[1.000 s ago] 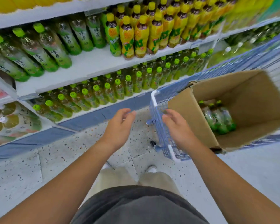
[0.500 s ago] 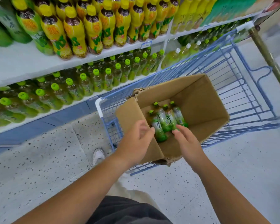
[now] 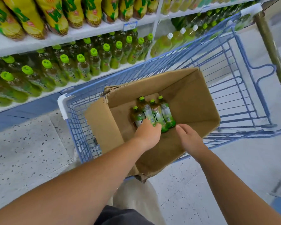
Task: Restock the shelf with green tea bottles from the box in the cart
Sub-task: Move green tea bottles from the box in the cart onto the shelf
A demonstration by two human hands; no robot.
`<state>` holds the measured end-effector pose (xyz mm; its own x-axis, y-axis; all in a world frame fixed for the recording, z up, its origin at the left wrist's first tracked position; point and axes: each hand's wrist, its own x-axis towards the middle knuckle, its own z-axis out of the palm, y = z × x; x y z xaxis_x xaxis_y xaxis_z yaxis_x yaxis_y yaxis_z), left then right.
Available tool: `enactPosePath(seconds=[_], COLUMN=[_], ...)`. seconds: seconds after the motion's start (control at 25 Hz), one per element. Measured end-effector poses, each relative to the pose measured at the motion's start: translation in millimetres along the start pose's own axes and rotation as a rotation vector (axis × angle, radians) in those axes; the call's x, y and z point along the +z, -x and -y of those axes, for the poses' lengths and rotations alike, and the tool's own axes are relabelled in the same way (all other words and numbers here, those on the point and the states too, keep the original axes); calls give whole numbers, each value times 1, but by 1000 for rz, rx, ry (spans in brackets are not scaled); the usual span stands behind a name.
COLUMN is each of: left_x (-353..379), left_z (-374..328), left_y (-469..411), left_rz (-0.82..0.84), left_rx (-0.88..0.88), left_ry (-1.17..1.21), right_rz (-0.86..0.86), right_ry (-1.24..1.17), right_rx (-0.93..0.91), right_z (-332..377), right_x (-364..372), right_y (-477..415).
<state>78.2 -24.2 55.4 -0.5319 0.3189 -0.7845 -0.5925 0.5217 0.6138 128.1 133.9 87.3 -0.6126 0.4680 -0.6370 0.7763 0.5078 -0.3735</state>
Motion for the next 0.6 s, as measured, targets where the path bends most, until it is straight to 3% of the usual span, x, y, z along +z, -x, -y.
enactPosePath(seconds=[0.4,0.6], left_x=[77,104], left_z=[74,101], left_y=[-180,-247], left_rz=[-260,-380], left_rx=[-458,-484], left_ry=[71,88], right_rz=[415,505], right_ry=[553,623], right_rx=[-73,-48], right_z=[-48,-70], right_x=[16,66], right_y=[-205,-278])
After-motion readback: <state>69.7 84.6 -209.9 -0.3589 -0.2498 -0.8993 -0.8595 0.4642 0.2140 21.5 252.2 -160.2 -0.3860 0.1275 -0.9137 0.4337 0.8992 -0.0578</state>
